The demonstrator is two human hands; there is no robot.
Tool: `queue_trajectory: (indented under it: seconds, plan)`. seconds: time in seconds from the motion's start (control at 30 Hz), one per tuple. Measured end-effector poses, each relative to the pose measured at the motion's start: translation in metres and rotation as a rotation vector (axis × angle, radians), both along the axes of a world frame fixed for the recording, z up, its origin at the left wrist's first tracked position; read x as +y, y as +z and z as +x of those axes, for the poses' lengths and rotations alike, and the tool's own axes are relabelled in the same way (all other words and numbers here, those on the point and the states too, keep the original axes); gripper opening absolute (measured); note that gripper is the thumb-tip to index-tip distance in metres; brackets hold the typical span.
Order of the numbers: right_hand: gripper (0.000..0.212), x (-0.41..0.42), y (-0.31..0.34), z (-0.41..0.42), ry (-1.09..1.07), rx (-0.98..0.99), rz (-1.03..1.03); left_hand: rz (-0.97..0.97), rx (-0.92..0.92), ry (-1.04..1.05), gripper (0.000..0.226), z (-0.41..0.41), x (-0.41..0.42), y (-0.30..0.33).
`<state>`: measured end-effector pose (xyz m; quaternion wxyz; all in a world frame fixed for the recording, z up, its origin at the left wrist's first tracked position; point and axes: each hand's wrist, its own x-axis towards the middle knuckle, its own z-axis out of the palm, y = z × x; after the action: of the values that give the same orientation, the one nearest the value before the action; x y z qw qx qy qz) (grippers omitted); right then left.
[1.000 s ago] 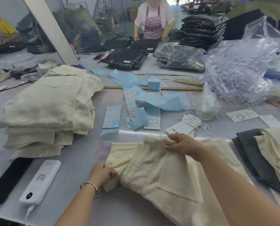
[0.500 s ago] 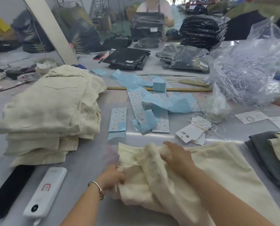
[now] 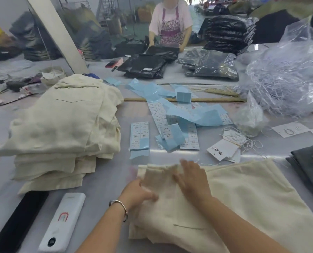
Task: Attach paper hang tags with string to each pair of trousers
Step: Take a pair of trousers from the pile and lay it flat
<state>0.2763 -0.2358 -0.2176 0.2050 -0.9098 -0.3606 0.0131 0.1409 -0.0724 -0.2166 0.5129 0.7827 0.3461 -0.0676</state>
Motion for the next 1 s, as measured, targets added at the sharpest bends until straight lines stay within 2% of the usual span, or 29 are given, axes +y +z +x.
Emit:
queue_trajectory:
  seconds: [0.03,0.07,0.17,0.27,0.43,0.5,0.6,0.7,0.77,0.8,0.83,0.93,0.97,1.0]
  plan:
    - [0.049,-0.006,-0.012,-0.002,-0.029,-0.052,-0.206,0.088,0.043,-0.064,0.031,-0.001,0.001,-0.001]
    - [0.050,-0.011,-0.022,-0.005,-0.037,-0.081,-0.281,0.135,0.055,-0.084,0.035,-0.003,0.002,-0.004]
    - [0.051,-0.016,-0.032,-0.009,-0.035,-0.149,-0.136,0.120,0.049,0.033,0.039,-0.006,0.009,-0.009]
    - [0.054,-0.013,-0.036,-0.007,-0.037,-0.247,-0.045,0.124,0.034,0.154,0.030,-0.004,0.020,-0.009]
    - [0.032,-0.010,-0.040,-0.004,-0.031,-0.264,0.005,0.167,-0.118,0.212,0.009,0.009,0.022,-0.009]
    - [0.033,-0.007,-0.039,-0.005,-0.029,-0.168,-0.003,0.138,-0.164,0.173,0.011,0.011,0.010,-0.013]
    - [0.039,-0.005,-0.036,0.003,-0.050,0.073,0.029,0.204,-0.112,0.085,0.027,0.010,-0.010,-0.024]
    - [0.021,-0.004,-0.025,0.015,-0.092,0.375,0.290,0.259,-0.107,0.164,0.036,0.008,-0.014,-0.024]
    - [0.030,-0.006,-0.010,0.023,-0.169,0.628,0.494,0.220,-0.079,0.195,0.033,0.006,-0.011,-0.020]
    - [0.035,-0.008,-0.005,0.027,-0.201,0.657,0.528,0.212,-0.080,0.168,0.030,0.004,-0.010,-0.018]
    - [0.036,-0.010,-0.001,0.030,-0.211,0.587,0.501,0.212,-0.104,0.131,0.033,0.002,-0.011,-0.016]
    - [0.020,-0.014,0.013,0.023,-0.167,0.203,0.376,0.239,-0.279,0.099,0.025,-0.006,-0.020,-0.005]
    - [0.010,-0.014,0.018,0.012,-0.124,0.207,0.385,0.246,-0.333,0.099,0.021,-0.008,-0.026,-0.002]
    - [0.012,-0.011,0.025,0.000,-0.093,0.345,0.390,0.230,-0.379,0.085,0.018,-0.010,-0.032,0.000]
